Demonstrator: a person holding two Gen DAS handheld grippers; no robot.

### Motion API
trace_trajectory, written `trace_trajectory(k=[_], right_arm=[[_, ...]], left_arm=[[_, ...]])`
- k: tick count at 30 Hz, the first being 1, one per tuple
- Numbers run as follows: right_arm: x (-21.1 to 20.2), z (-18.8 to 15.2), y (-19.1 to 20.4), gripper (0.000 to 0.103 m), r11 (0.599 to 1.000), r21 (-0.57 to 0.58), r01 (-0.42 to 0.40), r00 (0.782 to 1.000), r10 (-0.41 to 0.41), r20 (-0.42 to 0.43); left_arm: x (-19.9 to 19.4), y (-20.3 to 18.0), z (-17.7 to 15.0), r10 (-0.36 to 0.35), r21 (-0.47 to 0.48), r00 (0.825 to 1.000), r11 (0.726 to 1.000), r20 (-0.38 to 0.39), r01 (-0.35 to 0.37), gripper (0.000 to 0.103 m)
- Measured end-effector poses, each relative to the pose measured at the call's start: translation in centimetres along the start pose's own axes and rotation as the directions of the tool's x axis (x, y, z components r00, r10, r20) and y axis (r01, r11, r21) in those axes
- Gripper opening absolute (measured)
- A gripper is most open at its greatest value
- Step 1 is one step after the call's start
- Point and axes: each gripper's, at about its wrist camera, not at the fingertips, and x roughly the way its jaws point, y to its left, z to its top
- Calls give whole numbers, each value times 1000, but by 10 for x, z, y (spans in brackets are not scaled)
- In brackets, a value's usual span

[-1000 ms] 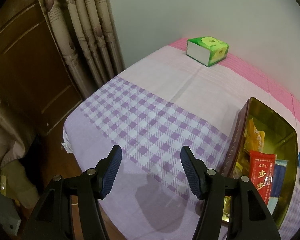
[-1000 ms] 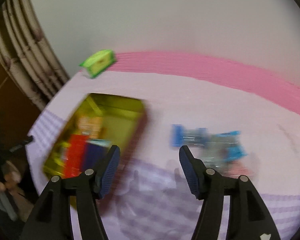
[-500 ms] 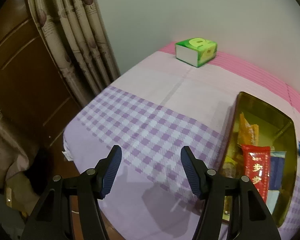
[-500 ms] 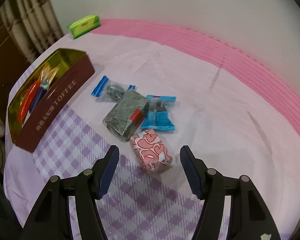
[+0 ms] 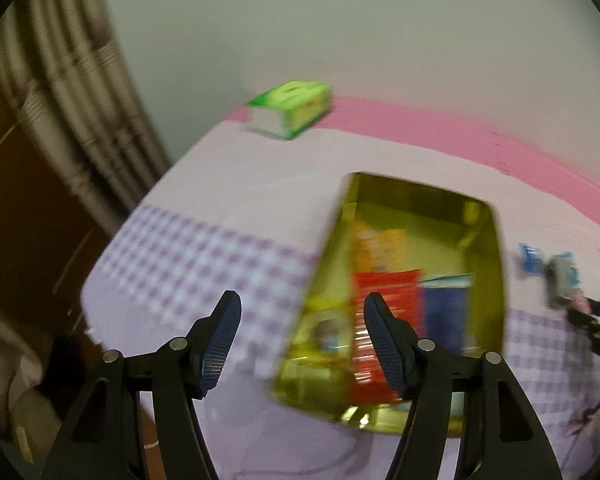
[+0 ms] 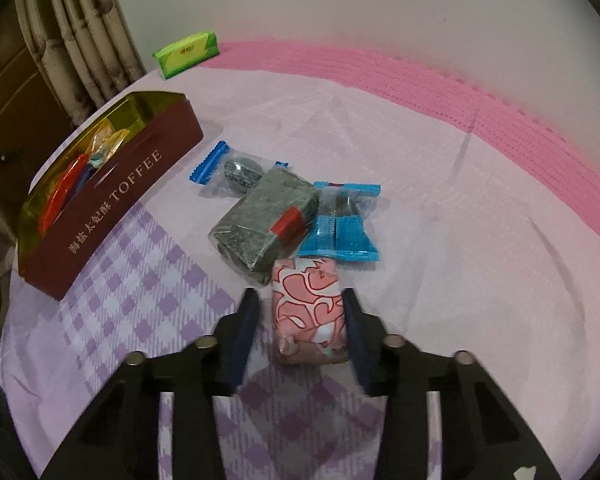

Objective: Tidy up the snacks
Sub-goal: 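Grasp the pink patterned candy with the right tool, then grasp the grey-green packet with the left tool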

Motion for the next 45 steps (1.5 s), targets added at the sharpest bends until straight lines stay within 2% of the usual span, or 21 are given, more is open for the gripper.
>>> trace_trajectory(k=[4, 8, 10, 13, 15, 17, 21, 25, 29, 38, 40, 45], right_arm=[[-6, -8, -3, 28, 996, 87, 25, 999, -29, 44], [-15, -21, -20, 28, 975, 201, 90, 992, -106, 72], [-22, -28, -33, 28, 950, 249, 189, 974, -214, 76], [-29, -37, -52, 28, 901, 318, 294, 940, -333, 73], [-31, -42, -61, 28, 874, 335, 351, 917, -393, 63], [-32, -45, -69, 28, 857, 359, 369, 907, -416, 61], [-30, -46, -71, 28, 852, 377, 362, 909, -413, 59], [-30, -46, -72, 28, 853, 382, 354, 912, -406, 60], [-32, -48, -73, 30, 854, 387, 347, 914, -400, 63], [-30, -46, -74, 30, 856, 392, 338, 917, -393, 67], [-30, -46, -74, 30, 856, 392, 338, 917, -393, 67], [-31, -46, -74, 30, 855, 392, 338, 917, -393, 67]], left_arm=[[0, -57, 11, -102, 96, 995, 990, 1, 101, 65], [2, -112, 14, -211, 171, 977, 962, -27, 212, 65], [5, -137, 13, -261, 201, 964, 943, -53, 266, 65], [8, -173, 8, -333, 243, 938, 906, -94, 346, 65], [11, -188, 4, -359, 264, 928, 890, -99, 372, 65], [15, -204, 1, -378, 290, 919, 873, -109, 393, 65], [31, -229, 0, -417, 295, 895, 845, -159, 446, 65], [48, -252, -1, -423, 286, 884, 838, -198, 465, 65], [64, -268, -3, -396, 296, 893, 845, -214, 446, 62], [85, -286, -1, -367, 307, 898, 849, -242, 429, 42], [87, -291, -3, -345, 329, 906, 849, -247, 413, 37], [83, -288, -11, -340, 350, 909, 843, -242, 408, 37]])
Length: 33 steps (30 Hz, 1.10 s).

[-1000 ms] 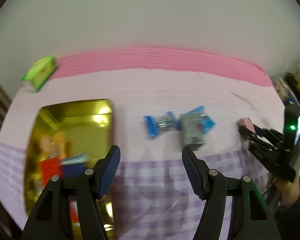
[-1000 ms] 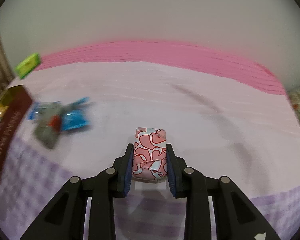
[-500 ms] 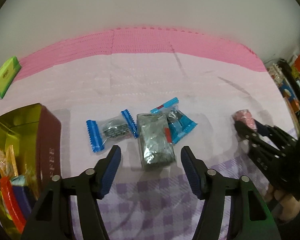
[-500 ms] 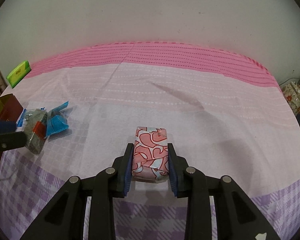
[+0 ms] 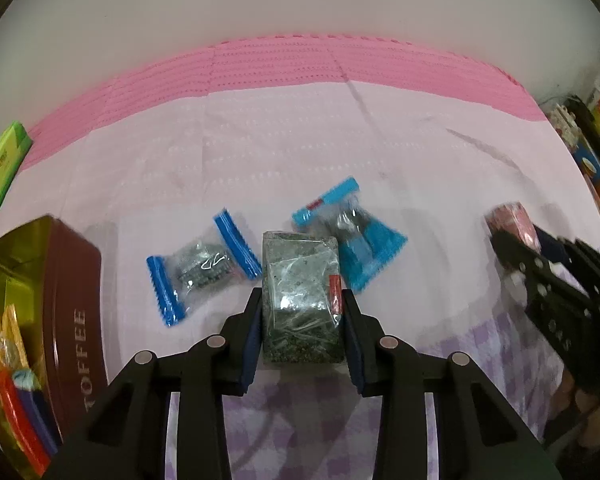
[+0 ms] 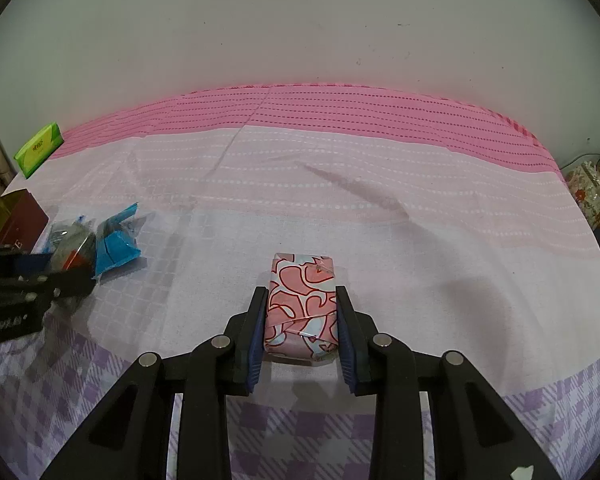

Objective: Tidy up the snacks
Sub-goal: 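Grasp the grey-green packet with the left tool, then carry the grey-green packet into the gold tin and open the left tool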

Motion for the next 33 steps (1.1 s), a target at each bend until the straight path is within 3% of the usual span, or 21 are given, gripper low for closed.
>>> trace_trajectory(k=[11, 21, 27, 33], right_arm=[[0, 0, 0, 30, 1000, 1, 1, 1000, -1, 0], [0, 0, 0, 30, 1000, 2, 1, 1000, -1, 1], [0, 0, 0, 30, 1000, 1, 4, 1000, -4, 1], [0, 0, 1, 30, 1000, 1, 5, 1000, -5, 1]], left_arm=[[-29, 13, -38, 6, -15, 1000, 1000, -22, -6, 37], [-76, 34, -44, 16, -75, 998, 997, 69, -11, 37], [-106, 74, -37, 62, -143, 989, 989, 134, -43, 37], [-111, 116, -31, 126, -232, 982, 968, 143, -90, 37]])
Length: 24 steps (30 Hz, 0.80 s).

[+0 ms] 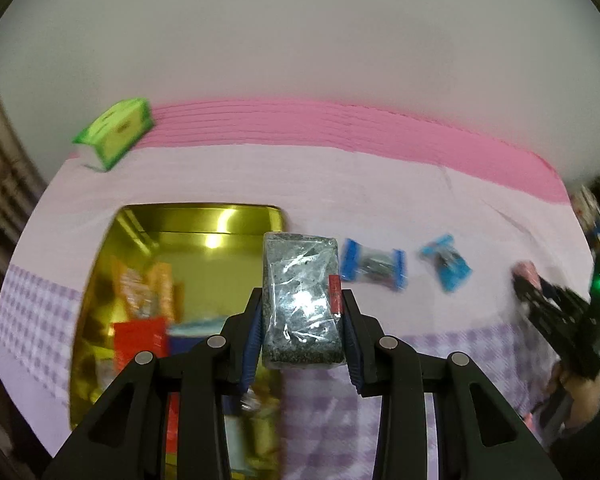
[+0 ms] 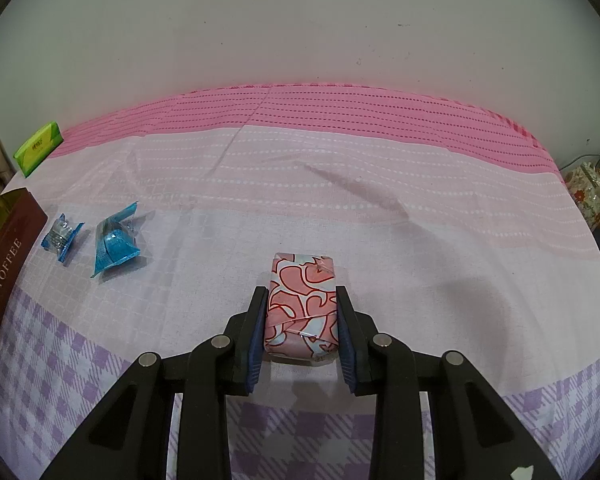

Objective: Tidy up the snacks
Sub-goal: 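Carry the grey-green packet into the gold tin and open the left tool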

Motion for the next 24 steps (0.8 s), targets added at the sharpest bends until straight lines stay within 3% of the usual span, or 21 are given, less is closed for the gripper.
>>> trace_trajectory(k=[8, 15, 24], right_arm=[[0, 0, 0, 30, 1000, 0, 0, 1000, 0, 0], [0, 0, 0, 30, 1000, 0, 1, 1000, -1, 0], [0, 0, 0, 30, 1000, 1, 1, 1000, -1, 1]], left_arm=[[28, 34, 15, 68, -37, 997, 997, -22, -69, 37], [51, 42, 13, 75, -42, 994, 996, -81, -78, 37], [63, 35, 17, 87, -13, 993, 996, -84, -88, 35]])
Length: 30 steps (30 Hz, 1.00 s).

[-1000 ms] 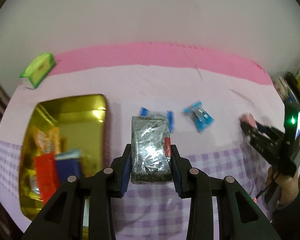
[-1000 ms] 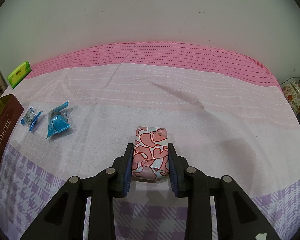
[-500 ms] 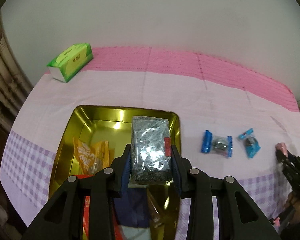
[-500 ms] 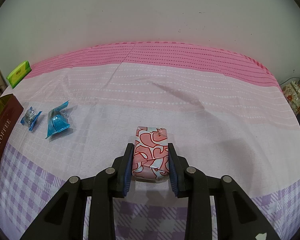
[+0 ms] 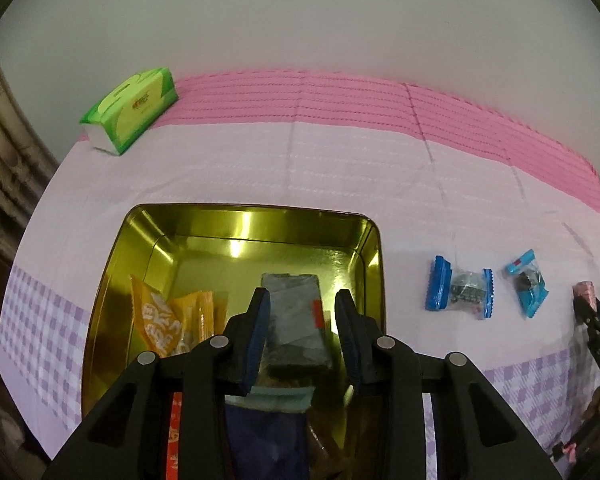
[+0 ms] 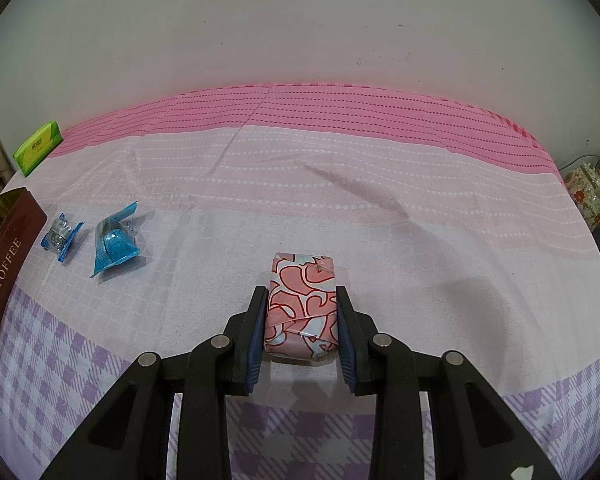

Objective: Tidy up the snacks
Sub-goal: 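Carry the grey-green packet into the gold tin and open the left tool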

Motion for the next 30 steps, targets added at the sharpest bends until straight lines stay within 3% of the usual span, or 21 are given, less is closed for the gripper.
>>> trace_trajectory(k=[17, 30], right_arm=[[0, 0, 0, 30, 1000, 0, 1, 1000, -1, 0], [-1, 0, -2, 30, 1000, -4, 9, 1000, -9, 1]], left_arm=[[3, -5, -5, 45, 45, 999, 998, -9, -45, 34], [-31, -1, -12, 56, 74, 997, 995, 47, -60, 35]])
